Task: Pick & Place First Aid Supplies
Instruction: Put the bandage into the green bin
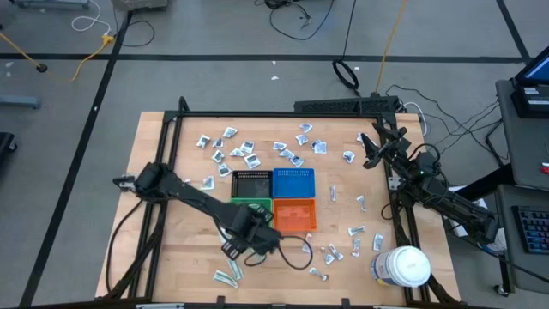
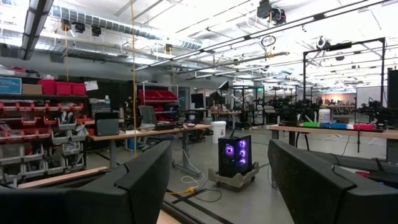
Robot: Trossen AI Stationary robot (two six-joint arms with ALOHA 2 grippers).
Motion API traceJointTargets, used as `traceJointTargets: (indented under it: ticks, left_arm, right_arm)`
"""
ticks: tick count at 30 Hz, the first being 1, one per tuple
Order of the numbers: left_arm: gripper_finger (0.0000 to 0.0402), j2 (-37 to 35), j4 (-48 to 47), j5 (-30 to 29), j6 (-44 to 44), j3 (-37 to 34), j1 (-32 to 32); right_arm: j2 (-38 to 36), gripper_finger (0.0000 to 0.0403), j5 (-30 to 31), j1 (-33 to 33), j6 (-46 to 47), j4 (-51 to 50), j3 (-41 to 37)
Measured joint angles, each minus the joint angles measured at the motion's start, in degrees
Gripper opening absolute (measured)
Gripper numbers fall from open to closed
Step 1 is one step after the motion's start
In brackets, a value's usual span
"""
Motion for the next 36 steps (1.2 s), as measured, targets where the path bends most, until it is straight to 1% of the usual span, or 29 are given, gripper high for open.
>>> traceJointTargets:
  ticks: [11,14,19,25,36]
  left_arm:
    - [0.0269,5.5,-3.0,0.2,-1.4,9.6,-2.5]
    - [0.0269,6.8,-2.4,1.5,-2.3,9.8,-2.8]
    - [0.0269,10.1,-2.1,1.5,-3.4,9.8,-4.1]
    - [0.0269,13.2,1.3,1.7,-3.8,9.8,-5.0]
    - [0.0269,17.2,3.8,2.6,-3.0,8.8,-4.9]
  right_arm:
    - [0.0,0.0263,0.0,0.0,0.0,0.0,0.0]
    - [0.0,0.0263,0.0,0.0,0.0,0.0,0.0]
    - [0.0,0.0263,0.0,0.0,0.0,0.0,0.0]
    - [0.0,0.0263,0.0,0.0,0.0,0.0,0.0]
    - [0.0,0.0263,0.0,0.0,0.0,0.0,0.0]
